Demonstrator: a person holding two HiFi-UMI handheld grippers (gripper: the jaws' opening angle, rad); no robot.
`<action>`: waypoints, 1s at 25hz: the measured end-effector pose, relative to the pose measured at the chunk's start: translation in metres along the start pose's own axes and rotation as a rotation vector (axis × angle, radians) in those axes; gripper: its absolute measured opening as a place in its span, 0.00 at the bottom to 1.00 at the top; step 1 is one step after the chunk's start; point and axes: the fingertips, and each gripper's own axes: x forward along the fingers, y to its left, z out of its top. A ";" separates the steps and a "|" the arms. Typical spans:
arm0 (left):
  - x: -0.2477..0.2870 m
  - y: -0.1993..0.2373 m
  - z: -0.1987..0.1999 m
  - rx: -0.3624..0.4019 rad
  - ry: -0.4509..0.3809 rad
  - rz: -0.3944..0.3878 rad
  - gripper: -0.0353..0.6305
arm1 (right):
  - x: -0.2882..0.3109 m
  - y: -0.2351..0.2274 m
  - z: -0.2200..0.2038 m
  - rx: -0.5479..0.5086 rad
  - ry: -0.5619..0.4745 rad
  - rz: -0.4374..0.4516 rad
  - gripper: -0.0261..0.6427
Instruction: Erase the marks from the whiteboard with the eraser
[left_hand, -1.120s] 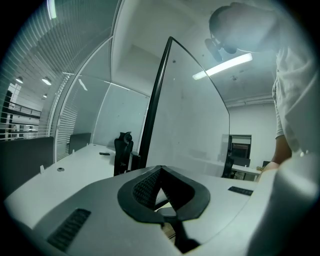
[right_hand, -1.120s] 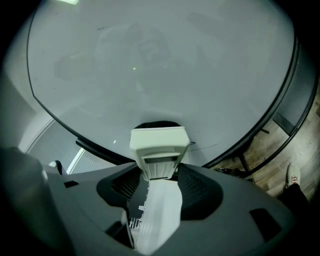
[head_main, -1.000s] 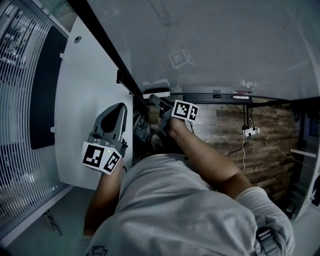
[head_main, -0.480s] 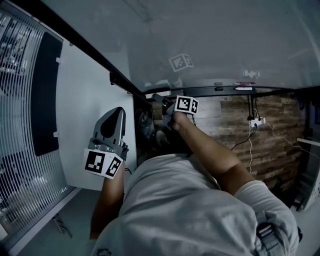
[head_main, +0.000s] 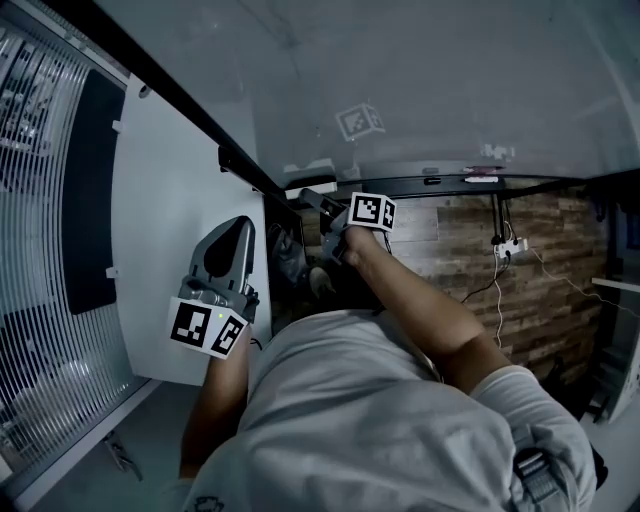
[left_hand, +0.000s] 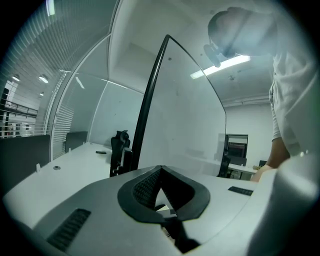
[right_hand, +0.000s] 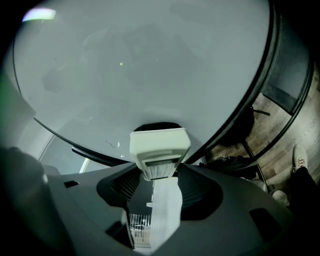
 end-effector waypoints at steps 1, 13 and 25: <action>0.000 -0.001 0.002 0.002 -0.006 -0.003 0.06 | -0.001 0.006 0.001 -0.003 0.000 0.008 0.39; -0.008 -0.011 0.024 -0.007 -0.075 -0.028 0.06 | -0.016 0.095 0.011 -0.006 -0.037 0.136 0.39; -0.013 -0.010 0.026 0.002 -0.079 -0.028 0.06 | -0.022 0.116 0.019 -0.010 -0.104 0.136 0.39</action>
